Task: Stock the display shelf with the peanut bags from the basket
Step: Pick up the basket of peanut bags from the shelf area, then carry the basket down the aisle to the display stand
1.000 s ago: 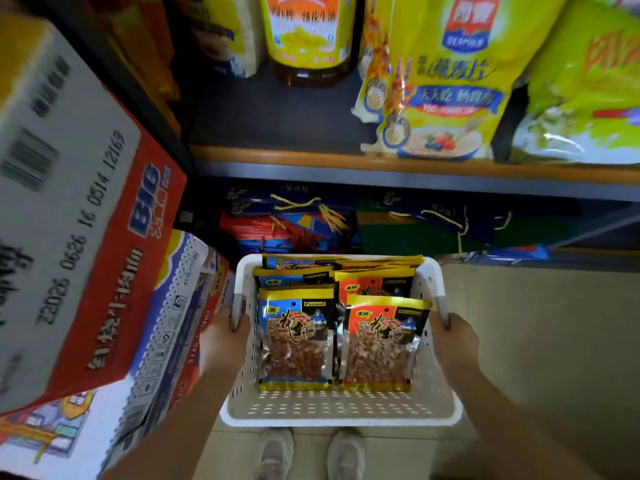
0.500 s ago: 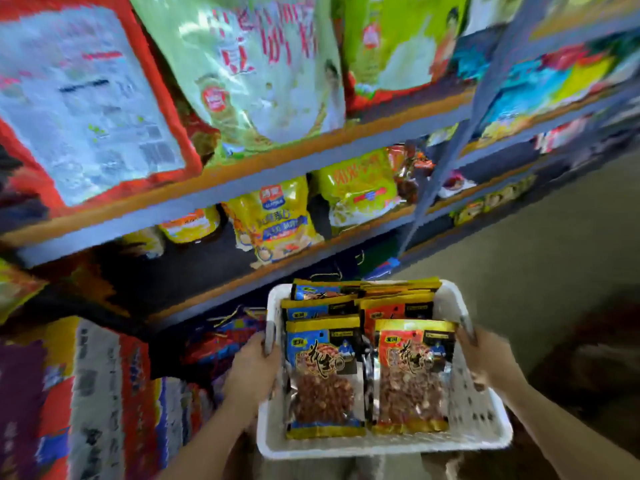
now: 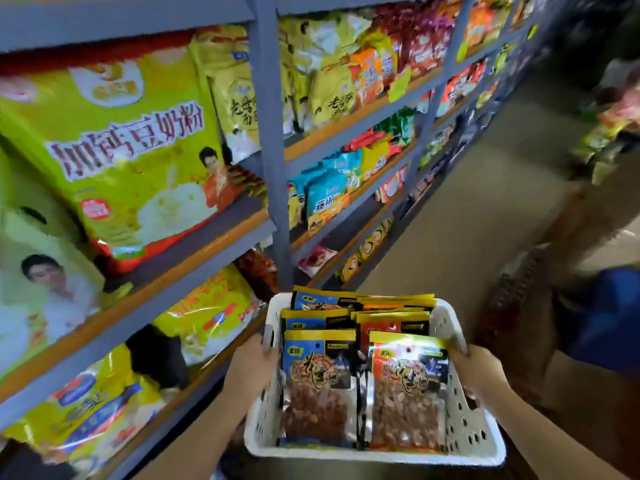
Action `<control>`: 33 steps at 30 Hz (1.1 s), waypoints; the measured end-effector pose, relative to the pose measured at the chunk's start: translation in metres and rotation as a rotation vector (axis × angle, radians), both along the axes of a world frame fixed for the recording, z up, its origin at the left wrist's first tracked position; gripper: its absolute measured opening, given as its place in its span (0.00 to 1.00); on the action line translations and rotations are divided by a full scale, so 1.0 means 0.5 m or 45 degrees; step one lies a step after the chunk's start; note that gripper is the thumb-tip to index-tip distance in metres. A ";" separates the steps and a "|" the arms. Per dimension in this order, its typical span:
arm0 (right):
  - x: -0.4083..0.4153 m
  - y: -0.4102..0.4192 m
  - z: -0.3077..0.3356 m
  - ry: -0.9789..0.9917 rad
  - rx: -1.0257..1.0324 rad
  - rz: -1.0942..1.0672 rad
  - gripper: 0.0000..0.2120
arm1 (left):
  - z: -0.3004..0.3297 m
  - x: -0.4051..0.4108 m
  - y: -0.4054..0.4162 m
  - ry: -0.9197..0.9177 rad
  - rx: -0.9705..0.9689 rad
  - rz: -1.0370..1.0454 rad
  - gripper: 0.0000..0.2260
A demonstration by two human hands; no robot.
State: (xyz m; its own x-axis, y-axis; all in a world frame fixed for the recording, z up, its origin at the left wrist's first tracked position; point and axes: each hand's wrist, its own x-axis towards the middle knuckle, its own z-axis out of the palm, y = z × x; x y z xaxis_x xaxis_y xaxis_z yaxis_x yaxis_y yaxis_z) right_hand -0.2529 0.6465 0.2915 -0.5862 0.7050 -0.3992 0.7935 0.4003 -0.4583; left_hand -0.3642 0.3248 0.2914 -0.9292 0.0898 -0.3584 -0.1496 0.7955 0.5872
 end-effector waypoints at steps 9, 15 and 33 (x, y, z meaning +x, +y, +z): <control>-0.185 0.276 -0.018 0.048 0.002 -0.471 0.14 | -0.050 -0.381 0.399 0.099 -0.116 -0.485 0.13; -0.314 0.477 0.009 0.060 0.040 -0.732 0.13 | -0.013 -0.606 0.693 0.156 -0.074 -0.676 0.08; -0.783 1.353 0.021 0.256 -0.059 -0.941 0.15 | 0.018 -1.134 1.646 0.146 -0.127 -0.784 0.10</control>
